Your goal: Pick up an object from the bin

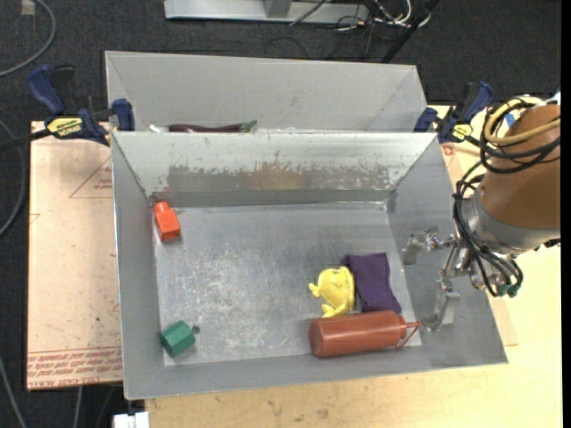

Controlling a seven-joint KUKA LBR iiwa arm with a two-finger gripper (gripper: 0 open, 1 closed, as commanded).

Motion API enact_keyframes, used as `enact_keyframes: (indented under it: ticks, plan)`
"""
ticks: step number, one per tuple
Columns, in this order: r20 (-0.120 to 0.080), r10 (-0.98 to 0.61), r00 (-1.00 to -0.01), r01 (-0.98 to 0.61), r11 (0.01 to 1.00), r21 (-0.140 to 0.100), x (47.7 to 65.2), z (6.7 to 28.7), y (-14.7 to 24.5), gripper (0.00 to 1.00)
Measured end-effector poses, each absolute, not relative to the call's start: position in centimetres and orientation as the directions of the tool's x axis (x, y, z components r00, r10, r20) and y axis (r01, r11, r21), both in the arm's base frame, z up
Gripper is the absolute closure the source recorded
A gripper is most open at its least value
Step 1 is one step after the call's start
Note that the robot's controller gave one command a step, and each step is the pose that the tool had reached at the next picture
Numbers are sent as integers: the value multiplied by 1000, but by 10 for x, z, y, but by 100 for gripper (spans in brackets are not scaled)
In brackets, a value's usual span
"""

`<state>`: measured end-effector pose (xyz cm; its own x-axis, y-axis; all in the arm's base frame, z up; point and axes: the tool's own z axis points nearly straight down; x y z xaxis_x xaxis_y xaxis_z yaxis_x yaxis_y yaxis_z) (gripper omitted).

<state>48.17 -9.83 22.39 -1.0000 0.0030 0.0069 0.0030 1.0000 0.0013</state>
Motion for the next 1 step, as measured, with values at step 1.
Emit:
enact_keyframes:
  ticks: [1]
  plan:
    - [-1,0,-1000,0,1000,0,483,228,-98,0]
